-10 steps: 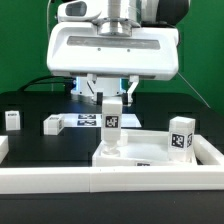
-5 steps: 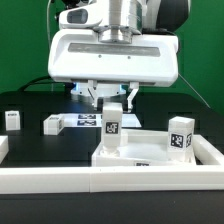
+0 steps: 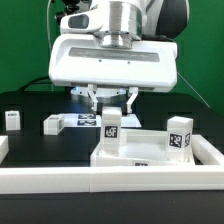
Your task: Assemble square table
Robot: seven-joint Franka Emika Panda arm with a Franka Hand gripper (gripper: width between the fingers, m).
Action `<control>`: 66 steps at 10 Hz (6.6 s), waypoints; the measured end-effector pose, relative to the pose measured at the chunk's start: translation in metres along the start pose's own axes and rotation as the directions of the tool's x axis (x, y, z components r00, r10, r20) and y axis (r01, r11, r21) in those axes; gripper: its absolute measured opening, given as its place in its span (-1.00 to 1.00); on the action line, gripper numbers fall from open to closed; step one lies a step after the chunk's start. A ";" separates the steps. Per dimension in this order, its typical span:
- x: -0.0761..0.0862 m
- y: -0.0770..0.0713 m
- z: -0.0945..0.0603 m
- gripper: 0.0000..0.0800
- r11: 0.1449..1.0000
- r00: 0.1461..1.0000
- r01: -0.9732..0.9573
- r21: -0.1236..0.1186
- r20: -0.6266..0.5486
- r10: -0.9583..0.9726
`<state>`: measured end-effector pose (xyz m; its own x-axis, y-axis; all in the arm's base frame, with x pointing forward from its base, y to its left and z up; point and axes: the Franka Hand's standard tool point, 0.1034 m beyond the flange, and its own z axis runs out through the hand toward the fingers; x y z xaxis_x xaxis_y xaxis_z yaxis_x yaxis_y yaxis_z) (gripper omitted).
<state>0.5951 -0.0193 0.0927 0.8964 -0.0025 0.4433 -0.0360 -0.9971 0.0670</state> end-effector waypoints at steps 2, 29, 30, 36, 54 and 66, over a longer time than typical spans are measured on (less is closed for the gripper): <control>-0.001 0.000 0.001 -0.27 1.000 1.000 0.004 -0.008 -0.026 -0.005; -0.007 -0.001 0.000 0.62 0.992 0.872 -0.066 0.106 0.490 0.005; -0.005 -0.002 0.001 0.62 0.991 0.830 -0.072 0.116 0.558 -0.005; 0.007 0.006 0.008 0.62 0.991 0.824 -0.071 0.115 0.567 -0.007; 0.012 0.000 0.010 -0.28 0.679 0.576 -0.688 -0.256 0.377 0.725; 0.016 -0.006 0.012 0.62 0.806 0.713 -0.570 -0.159 0.391 0.582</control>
Offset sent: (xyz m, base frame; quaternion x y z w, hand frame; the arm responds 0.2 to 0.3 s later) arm -0.0152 0.0053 -0.0122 -0.0069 0.0158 0.0165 0.9997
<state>0.6150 -0.0145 0.0883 0.7912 -0.6115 0.0053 -0.6103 -0.7901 -0.0568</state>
